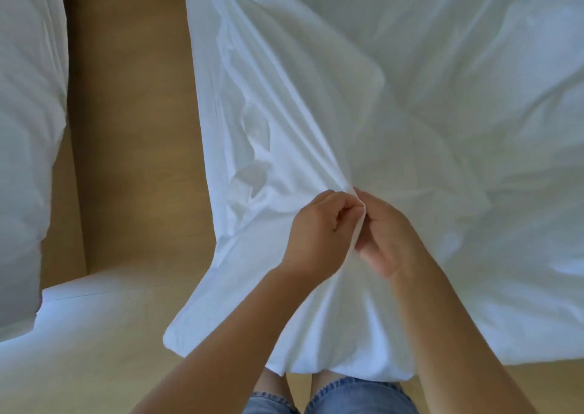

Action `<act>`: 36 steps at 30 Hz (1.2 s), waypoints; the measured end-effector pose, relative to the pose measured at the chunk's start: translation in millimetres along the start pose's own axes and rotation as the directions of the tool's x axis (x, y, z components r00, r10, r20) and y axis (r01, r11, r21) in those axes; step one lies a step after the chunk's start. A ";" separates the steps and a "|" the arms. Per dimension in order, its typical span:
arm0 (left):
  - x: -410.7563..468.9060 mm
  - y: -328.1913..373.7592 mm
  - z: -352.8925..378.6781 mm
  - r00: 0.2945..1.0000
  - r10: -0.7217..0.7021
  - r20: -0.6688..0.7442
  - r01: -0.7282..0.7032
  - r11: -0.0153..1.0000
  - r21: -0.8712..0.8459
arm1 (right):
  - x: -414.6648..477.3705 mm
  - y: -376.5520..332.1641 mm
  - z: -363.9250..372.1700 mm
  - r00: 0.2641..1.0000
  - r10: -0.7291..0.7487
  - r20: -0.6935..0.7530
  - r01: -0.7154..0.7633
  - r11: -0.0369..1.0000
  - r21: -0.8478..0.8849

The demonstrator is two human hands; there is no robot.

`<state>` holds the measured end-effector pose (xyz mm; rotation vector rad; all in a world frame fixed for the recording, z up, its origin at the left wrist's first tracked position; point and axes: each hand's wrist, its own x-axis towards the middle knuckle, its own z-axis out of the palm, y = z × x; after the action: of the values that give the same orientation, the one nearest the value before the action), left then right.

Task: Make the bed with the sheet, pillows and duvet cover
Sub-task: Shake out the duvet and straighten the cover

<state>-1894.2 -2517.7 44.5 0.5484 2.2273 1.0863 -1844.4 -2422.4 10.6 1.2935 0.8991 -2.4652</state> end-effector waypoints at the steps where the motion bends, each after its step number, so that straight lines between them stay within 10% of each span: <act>1: 5.9 -2.4 1.7 0.997 -0.066 0.047 0.066 0.998 -0.003 | 3.1 -4.1 -3.3 0.996 -0.041 -0.080 0.040 0.999 -0.014; 5: 19.3 -13.3 9.3 0.988 -0.126 0.094 0.127 0.992 -0.013 | 11.2 -33.6 -14.3 0.868 -0.264 -0.421 0.273 0.961 -0.039; 10: 28.7 -72.7 -19.8 0.967 -0.135 -0.214 0.177 0.965 0.192 | 27.3 -55.7 -33.8 0.599 -0.390 -0.699 0.211 0.919 -0.332; 14: 30.0 -148.5 -60.0 0.731 -0.652 -0.203 0.677 0.729 0.099 | 49.3 -24.0 -25.7 0.511 -0.572 -0.641 0.080 0.774 -0.628; 17: 20.9 -180.2 -68.0 0.604 -0.797 0.015 0.797 0.604 0.006 | 52.8 9.4 -19.5 0.503 -0.655 -0.565 0.035 0.668 -0.743; 23: -0.9 -172.0 -68.9 0.777 -0.625 0.070 0.625 0.780 0.024 | 23.6 49.7 16.4 0.401 -0.907 -0.132 0.128 0.199 -0.972; 25: -16.3 -157.3 -80.5 0.821 -0.568 0.046 0.570 0.819 -0.064 | 10.8 61.2 33.5 0.485 -0.874 0.016 0.159 0.070 -0.985; 28: -34.8 -145.2 -89.7 0.838 -0.534 0.110 0.537 0.843 -0.002 | 13.7 75.8 57.3 0.840 -0.520 -0.156 -0.055 0.205 -0.977; 32: -33.6 -144.6 -81.3 0.840 -0.535 0.093 0.499 0.828 0.255 | 45.7 76.9 68.2 0.874 -0.376 -0.308 -0.217 0.266 -0.939; 36: -29.6 -145.1 -85.3 0.865 -0.483 -0.137 0.499 0.859 0.119 | 73.3 73.8 65.4 0.873 -0.374 -0.314 -0.276 0.152 -0.949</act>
<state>-1944.2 -2667.3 -21.2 -0.0356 2.3657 0.6924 -1898.3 -2513.9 -51.0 1.2036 2.1844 -0.8018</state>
